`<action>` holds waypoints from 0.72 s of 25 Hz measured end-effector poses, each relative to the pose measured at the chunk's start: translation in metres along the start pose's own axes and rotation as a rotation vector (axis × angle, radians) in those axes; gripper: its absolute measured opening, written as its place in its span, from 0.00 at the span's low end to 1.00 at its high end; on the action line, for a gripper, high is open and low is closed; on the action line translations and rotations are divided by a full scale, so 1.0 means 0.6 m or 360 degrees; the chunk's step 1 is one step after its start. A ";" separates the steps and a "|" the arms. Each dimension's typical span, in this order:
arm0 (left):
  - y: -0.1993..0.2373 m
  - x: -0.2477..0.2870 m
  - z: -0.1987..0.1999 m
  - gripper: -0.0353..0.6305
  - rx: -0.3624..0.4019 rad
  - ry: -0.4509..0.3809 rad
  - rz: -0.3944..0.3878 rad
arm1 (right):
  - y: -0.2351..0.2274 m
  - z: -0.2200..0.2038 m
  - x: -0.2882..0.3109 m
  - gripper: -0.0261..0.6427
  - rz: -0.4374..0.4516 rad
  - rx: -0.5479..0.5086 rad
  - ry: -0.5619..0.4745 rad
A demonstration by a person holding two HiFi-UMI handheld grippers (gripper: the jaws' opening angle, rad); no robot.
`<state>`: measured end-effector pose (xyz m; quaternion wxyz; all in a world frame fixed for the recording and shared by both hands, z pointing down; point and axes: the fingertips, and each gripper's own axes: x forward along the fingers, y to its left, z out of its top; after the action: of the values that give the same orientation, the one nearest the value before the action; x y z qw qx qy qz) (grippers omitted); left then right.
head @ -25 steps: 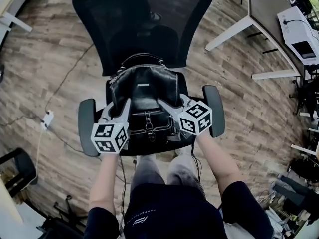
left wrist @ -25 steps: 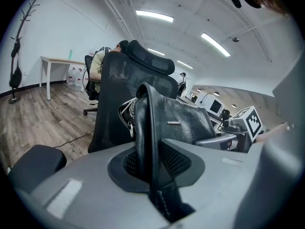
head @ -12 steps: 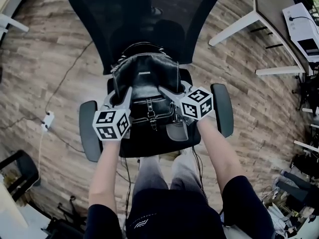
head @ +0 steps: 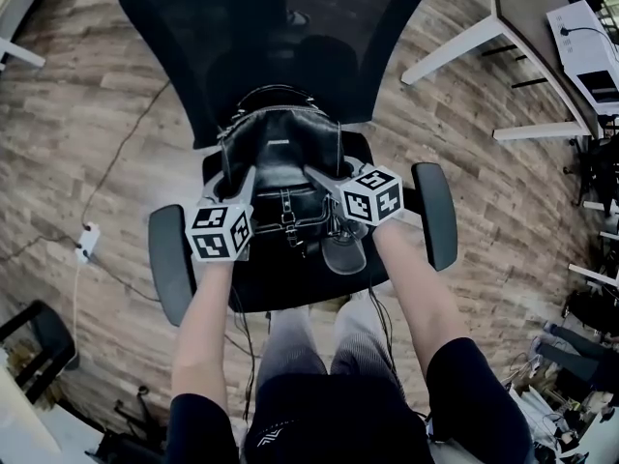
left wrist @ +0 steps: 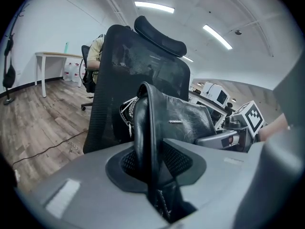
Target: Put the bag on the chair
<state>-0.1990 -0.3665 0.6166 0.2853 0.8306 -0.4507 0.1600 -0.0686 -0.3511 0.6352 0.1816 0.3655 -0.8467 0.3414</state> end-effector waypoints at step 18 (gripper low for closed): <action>0.023 0.024 -0.037 0.37 -0.0073 0.0077 0.0000 | -0.022 -0.035 -0.003 0.43 -0.0150 0.0009 0.0217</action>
<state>-0.2031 -0.3680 0.6460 0.3151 0.8197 -0.4471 0.1697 -0.0565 -0.3418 0.6545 0.2536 0.3813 -0.8133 0.3589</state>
